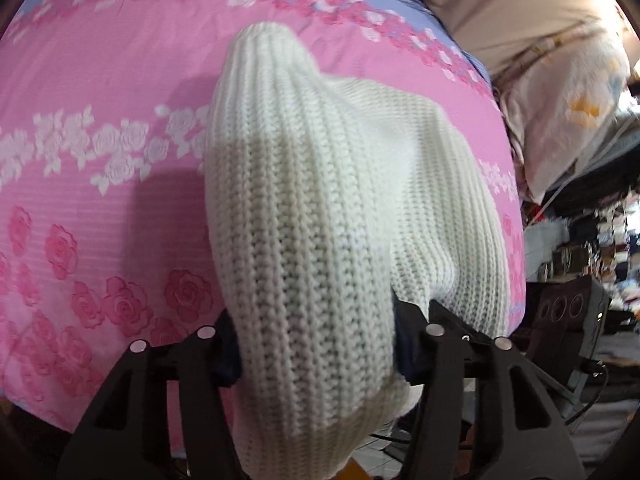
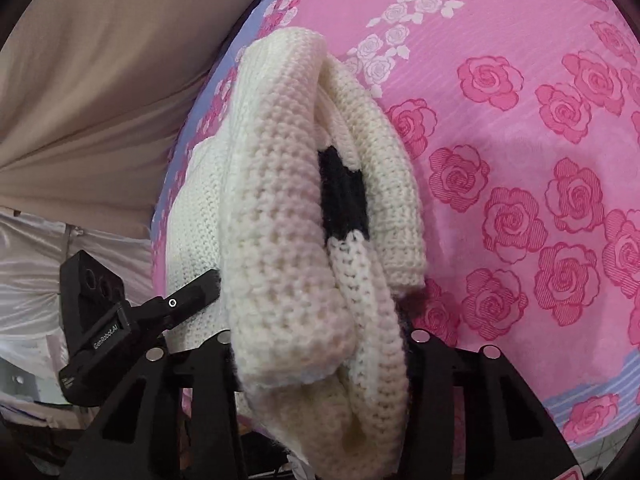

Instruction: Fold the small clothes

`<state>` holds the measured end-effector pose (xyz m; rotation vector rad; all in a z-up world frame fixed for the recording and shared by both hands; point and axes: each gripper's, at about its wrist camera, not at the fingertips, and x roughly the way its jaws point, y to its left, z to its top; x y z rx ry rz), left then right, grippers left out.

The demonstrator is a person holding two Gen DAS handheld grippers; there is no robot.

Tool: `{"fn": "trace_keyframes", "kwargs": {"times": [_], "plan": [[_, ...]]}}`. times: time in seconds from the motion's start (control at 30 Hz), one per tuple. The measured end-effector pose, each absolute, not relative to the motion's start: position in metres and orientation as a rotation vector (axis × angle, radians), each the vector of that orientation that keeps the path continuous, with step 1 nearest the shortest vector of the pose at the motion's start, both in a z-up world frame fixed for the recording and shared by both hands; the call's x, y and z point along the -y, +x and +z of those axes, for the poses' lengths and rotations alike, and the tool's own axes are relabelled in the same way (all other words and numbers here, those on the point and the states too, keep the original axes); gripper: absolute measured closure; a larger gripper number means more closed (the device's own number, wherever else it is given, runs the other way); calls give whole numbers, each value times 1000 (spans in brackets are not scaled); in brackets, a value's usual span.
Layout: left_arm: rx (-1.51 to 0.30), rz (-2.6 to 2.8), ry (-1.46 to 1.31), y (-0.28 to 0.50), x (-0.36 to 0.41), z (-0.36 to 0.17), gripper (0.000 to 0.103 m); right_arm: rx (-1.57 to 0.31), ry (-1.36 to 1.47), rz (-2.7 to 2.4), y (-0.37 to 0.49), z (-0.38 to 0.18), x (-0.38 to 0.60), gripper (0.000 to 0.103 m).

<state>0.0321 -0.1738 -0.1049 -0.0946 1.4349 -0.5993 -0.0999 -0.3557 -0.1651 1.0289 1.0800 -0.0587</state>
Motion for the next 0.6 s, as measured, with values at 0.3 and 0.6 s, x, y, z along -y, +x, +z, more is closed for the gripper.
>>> {"fn": "trace_keyframes", "kwargs": {"times": [0.3, 0.6], "plan": [[-1316, -726, -4, -4, 192, -8, 51, -929, 922, -79, -138, -69, 353, 67], [-1055, -843, 1, -26, 181, 94, 51, -720, 774, -105, -164, 33, 340, 67]]}}
